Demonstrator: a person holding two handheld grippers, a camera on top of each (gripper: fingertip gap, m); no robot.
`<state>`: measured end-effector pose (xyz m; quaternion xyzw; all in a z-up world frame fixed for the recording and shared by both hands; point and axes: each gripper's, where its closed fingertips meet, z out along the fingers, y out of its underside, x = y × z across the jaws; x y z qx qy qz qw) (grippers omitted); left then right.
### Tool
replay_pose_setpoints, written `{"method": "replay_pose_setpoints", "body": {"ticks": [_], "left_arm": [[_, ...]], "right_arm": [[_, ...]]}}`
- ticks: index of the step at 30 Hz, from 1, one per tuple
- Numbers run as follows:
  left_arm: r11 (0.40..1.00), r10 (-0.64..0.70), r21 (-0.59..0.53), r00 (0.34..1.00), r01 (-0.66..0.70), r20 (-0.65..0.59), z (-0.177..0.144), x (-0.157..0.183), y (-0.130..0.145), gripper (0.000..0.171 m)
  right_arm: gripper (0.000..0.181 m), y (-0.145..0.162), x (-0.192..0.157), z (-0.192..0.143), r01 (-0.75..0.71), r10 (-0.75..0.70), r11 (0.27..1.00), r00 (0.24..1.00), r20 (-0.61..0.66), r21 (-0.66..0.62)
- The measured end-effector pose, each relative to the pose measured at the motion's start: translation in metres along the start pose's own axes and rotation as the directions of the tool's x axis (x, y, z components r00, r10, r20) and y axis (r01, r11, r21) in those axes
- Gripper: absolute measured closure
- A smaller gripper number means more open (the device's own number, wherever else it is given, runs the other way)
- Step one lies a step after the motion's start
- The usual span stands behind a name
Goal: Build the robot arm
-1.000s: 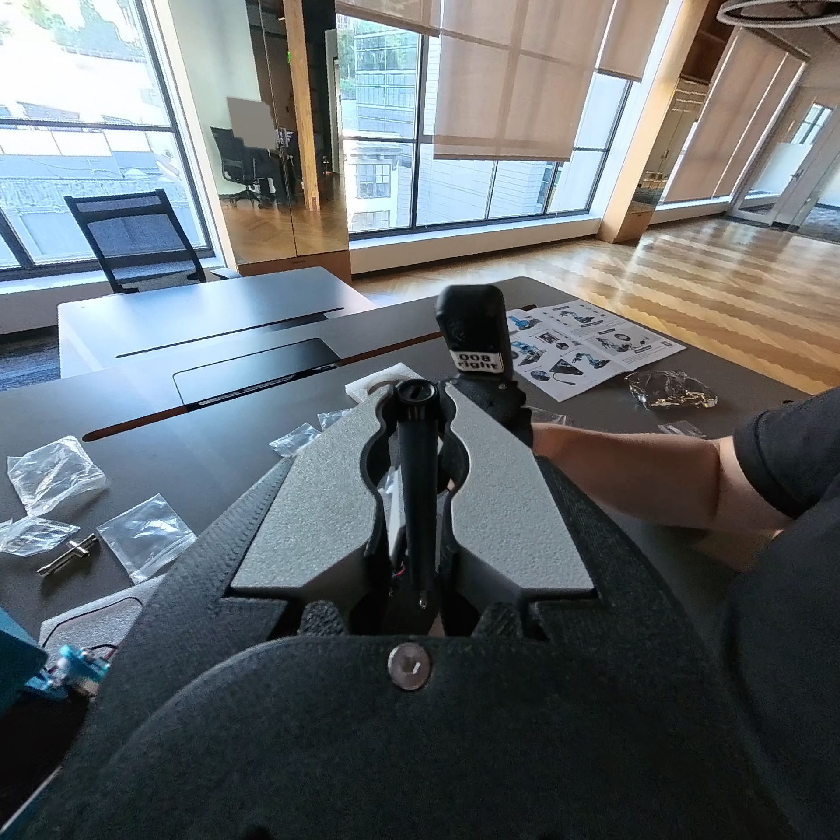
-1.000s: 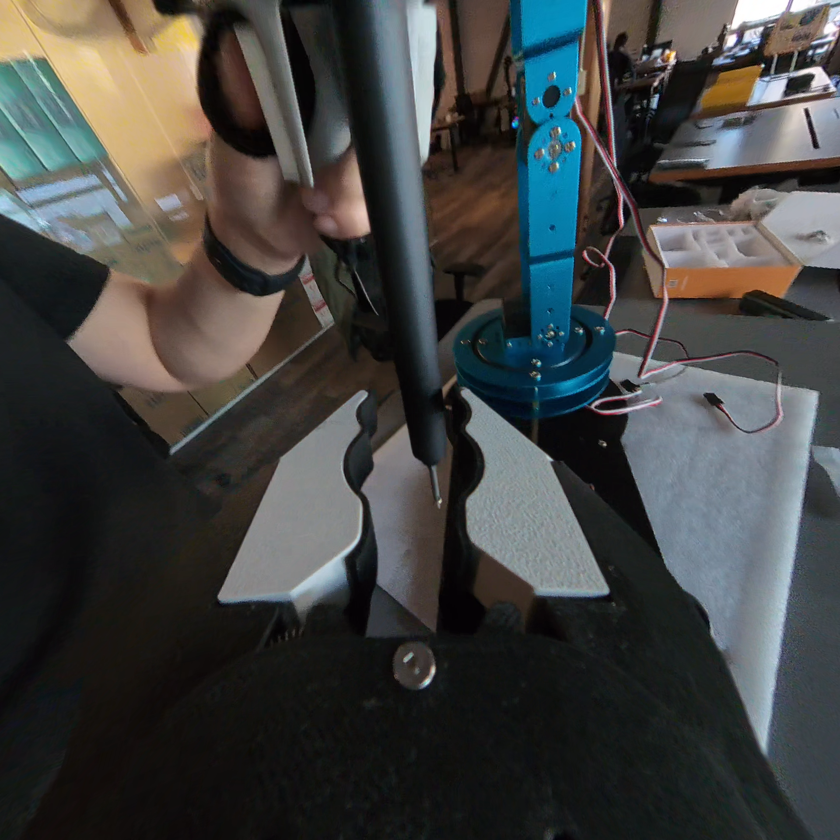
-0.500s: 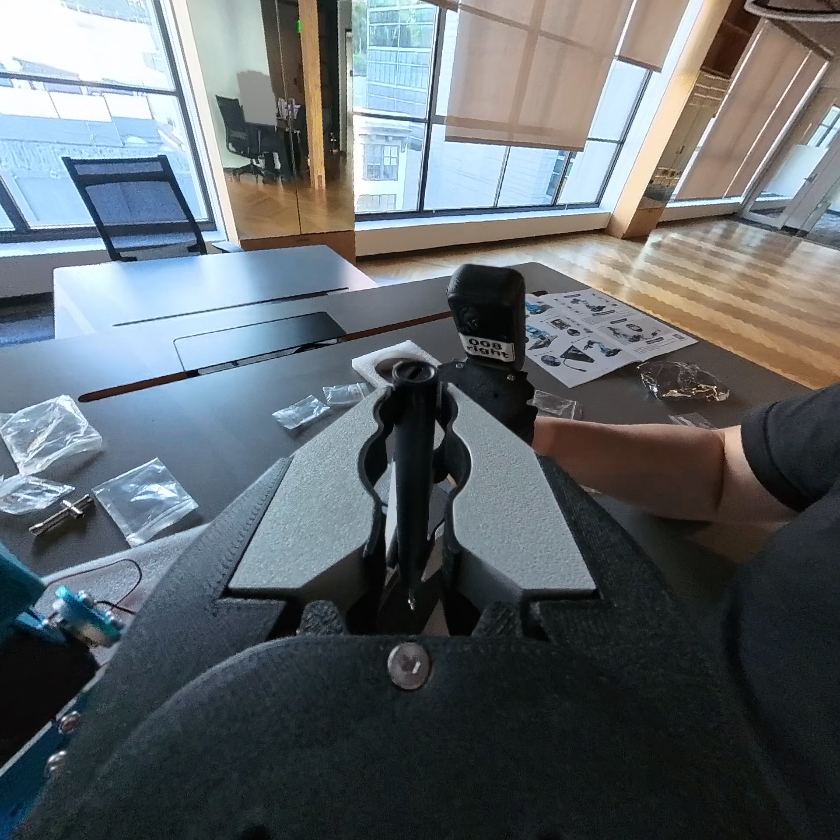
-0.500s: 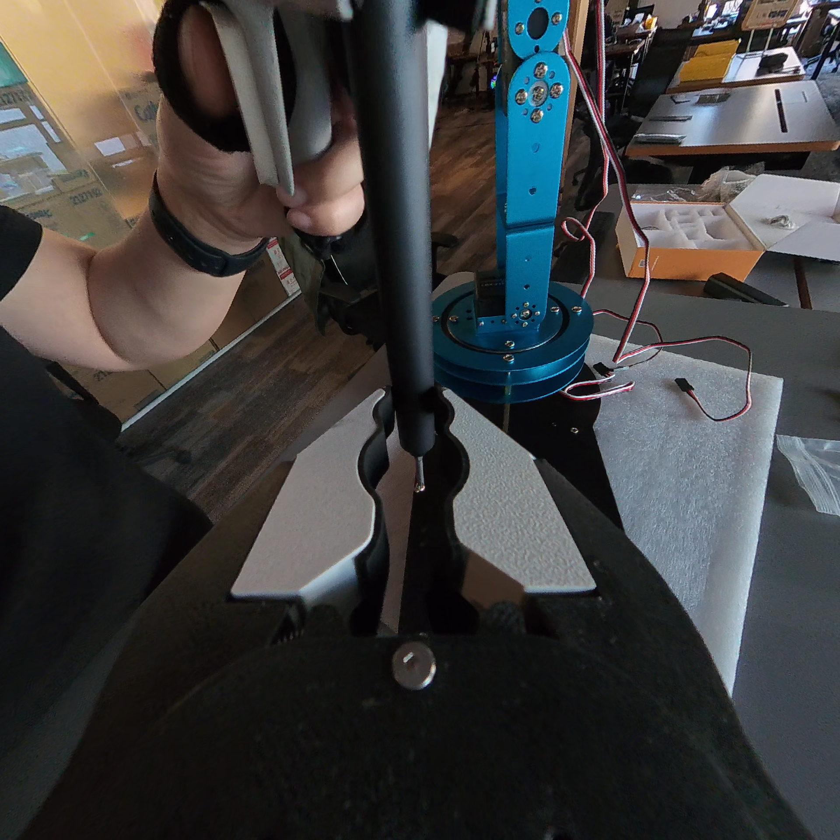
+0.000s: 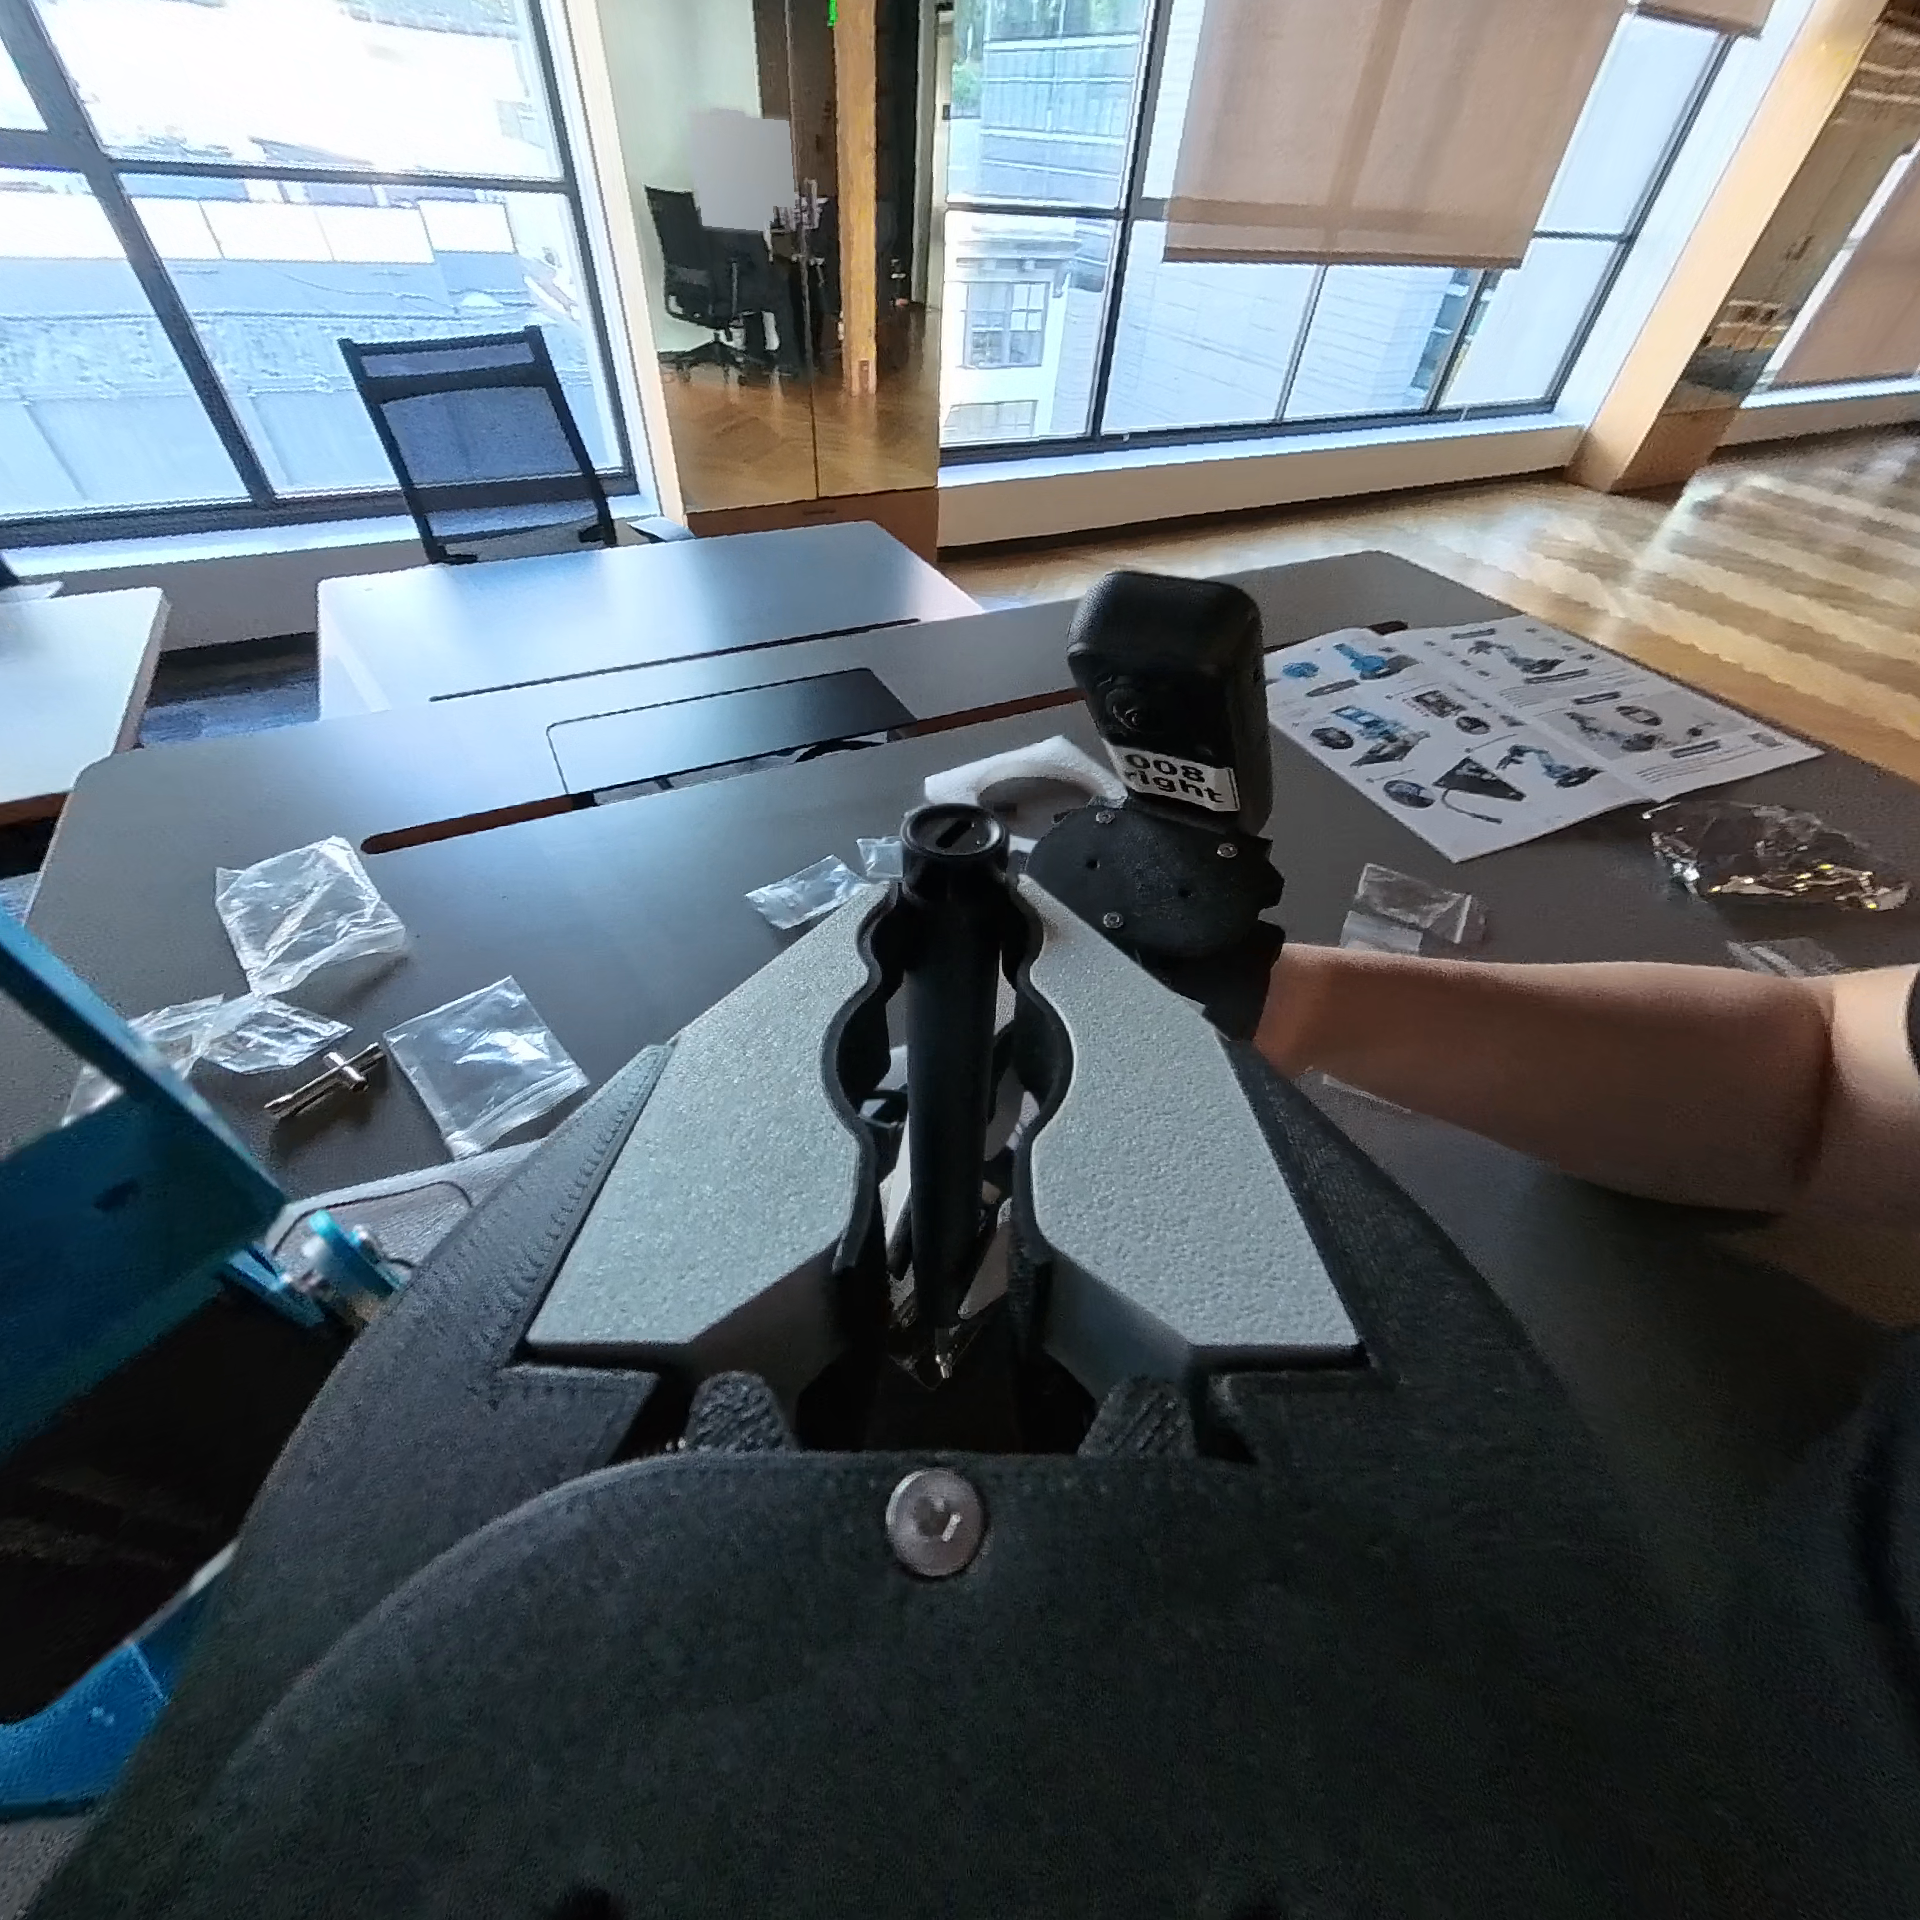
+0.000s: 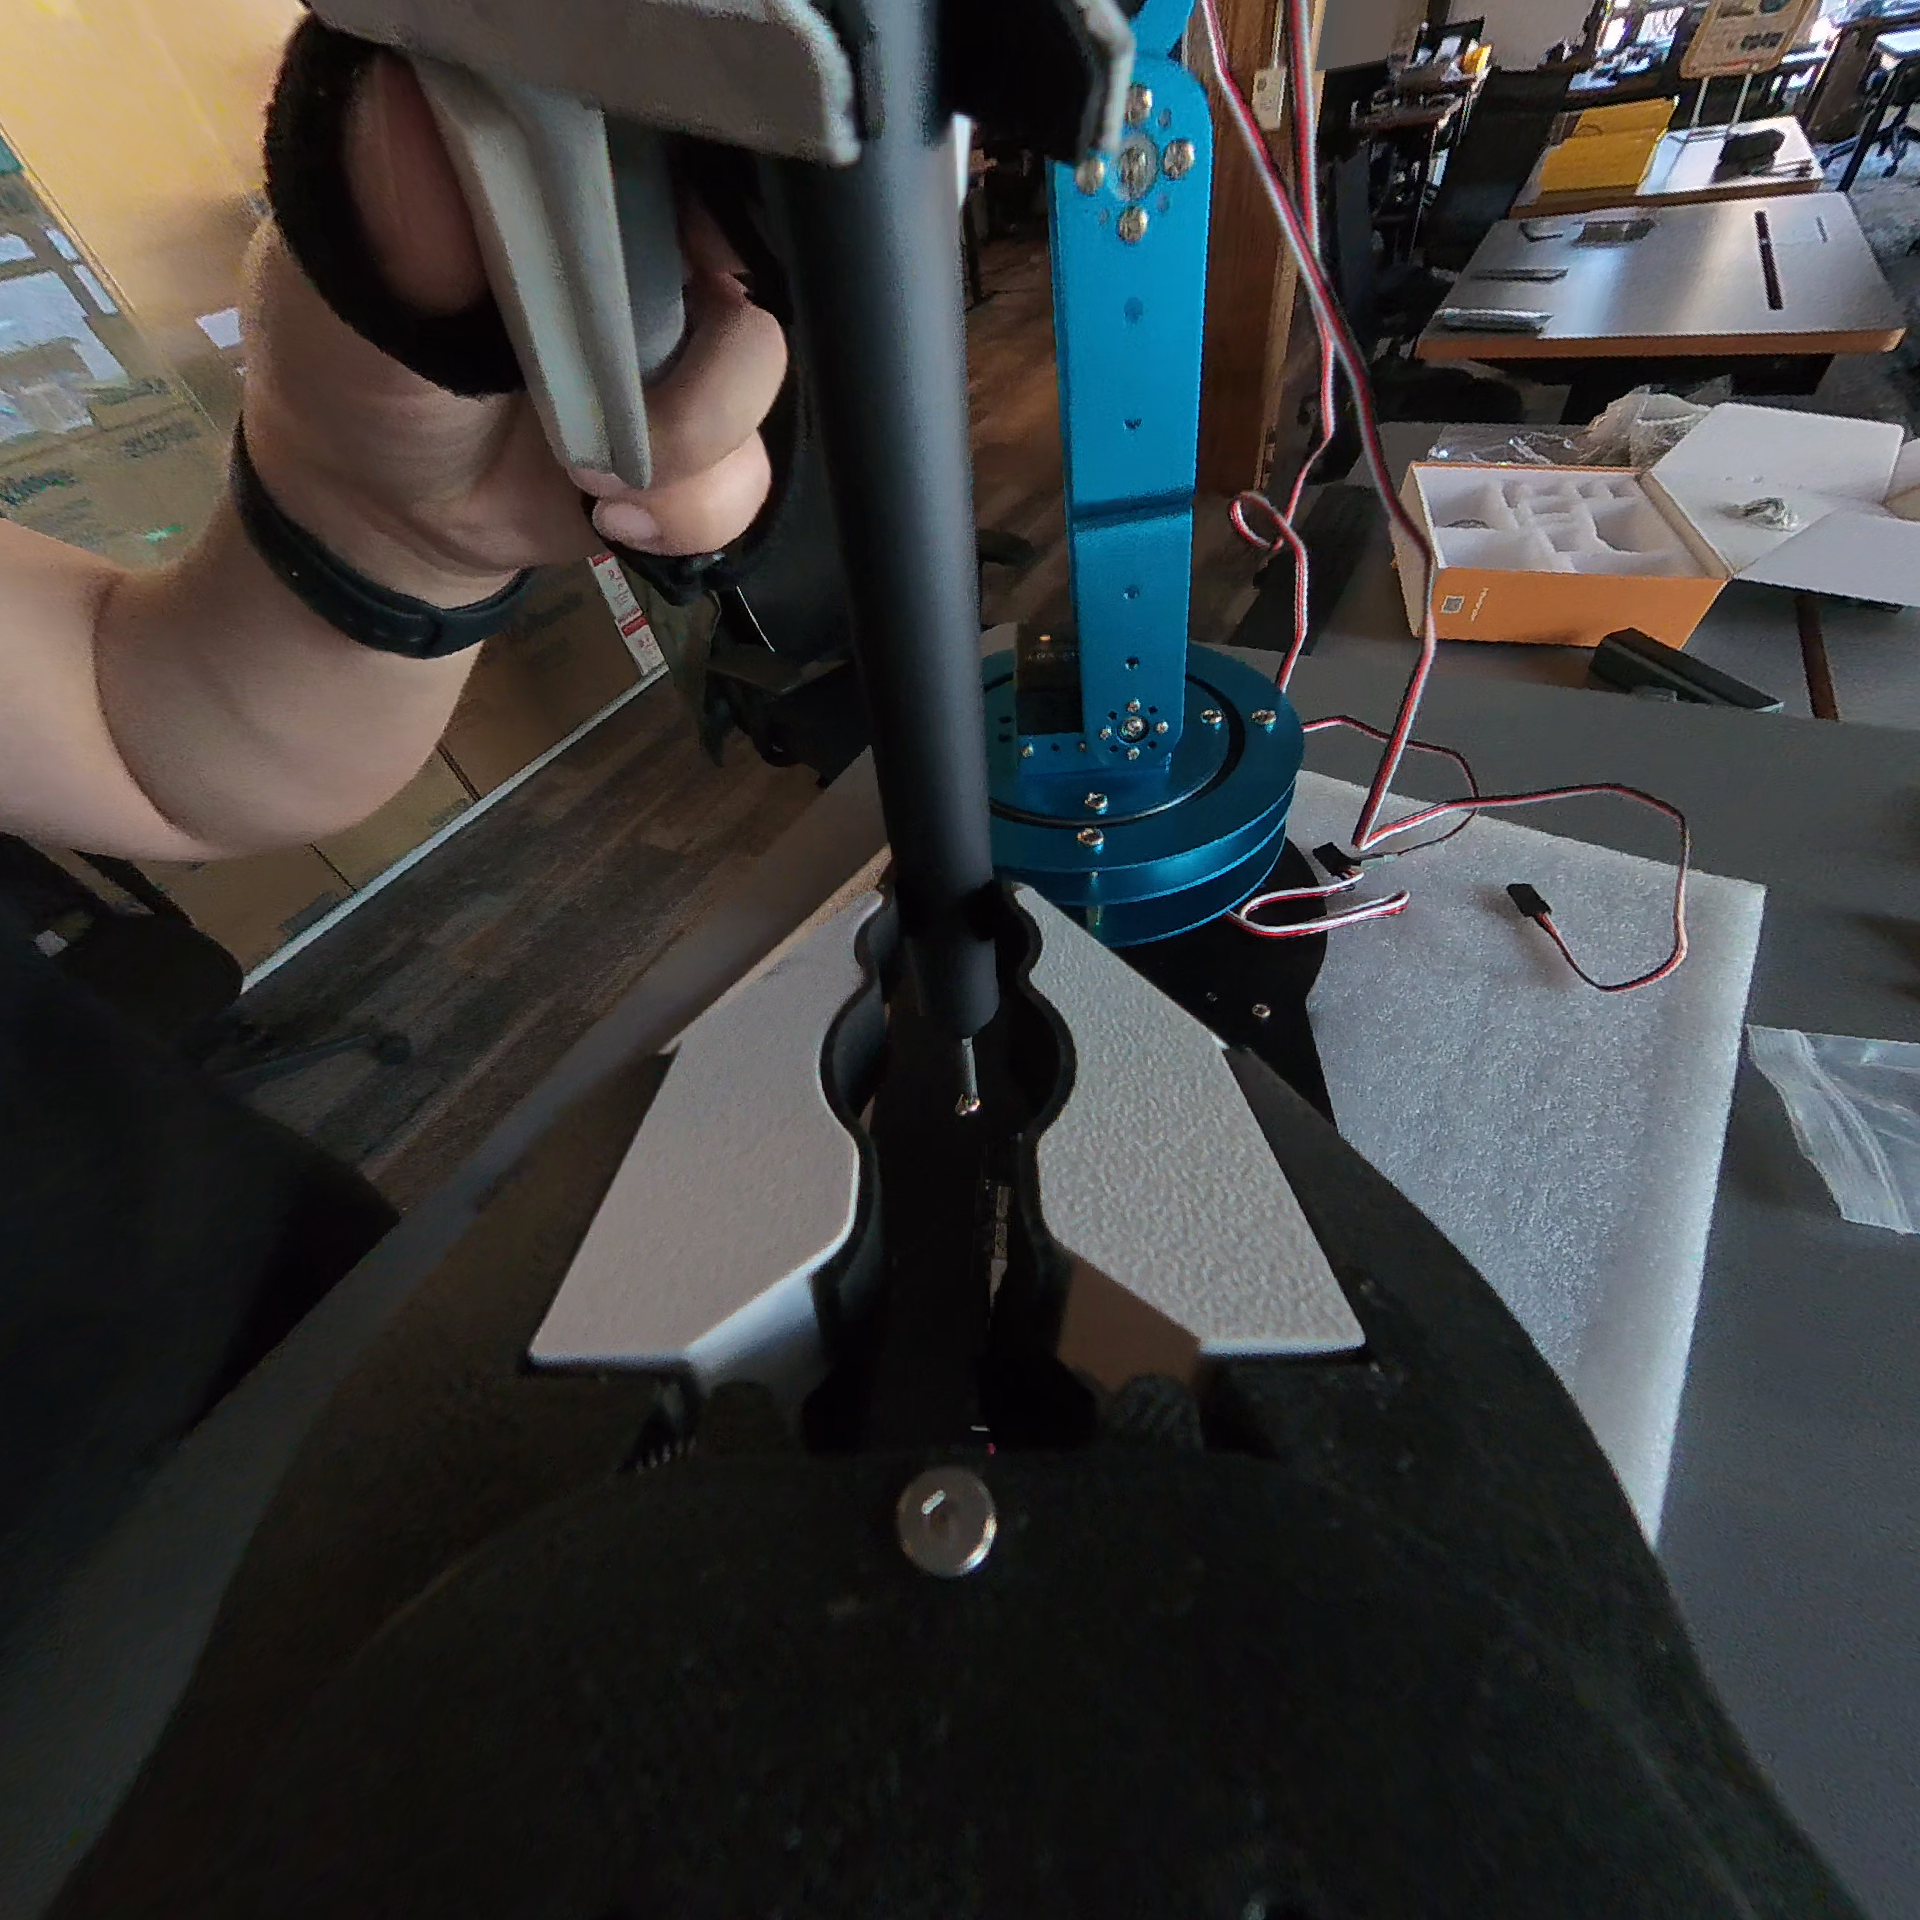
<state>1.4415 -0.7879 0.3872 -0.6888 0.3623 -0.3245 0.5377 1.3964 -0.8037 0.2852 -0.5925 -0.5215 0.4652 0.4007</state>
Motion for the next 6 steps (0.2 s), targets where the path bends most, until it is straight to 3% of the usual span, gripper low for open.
{"method": "replay_pose_setpoints", "body": {"ticks": [6], "left_arm": [[1.000, 0.005, -0.004, 1.000, -0.005, 0.029, -0.0009, -0.0038, 0.0092, 0.156]], "right_arm": [[0.165, 0.0084, 0.0030, 0.0036, -0.005, 0.005, 1.000, 1.000, -0.003, -0.022]]}}
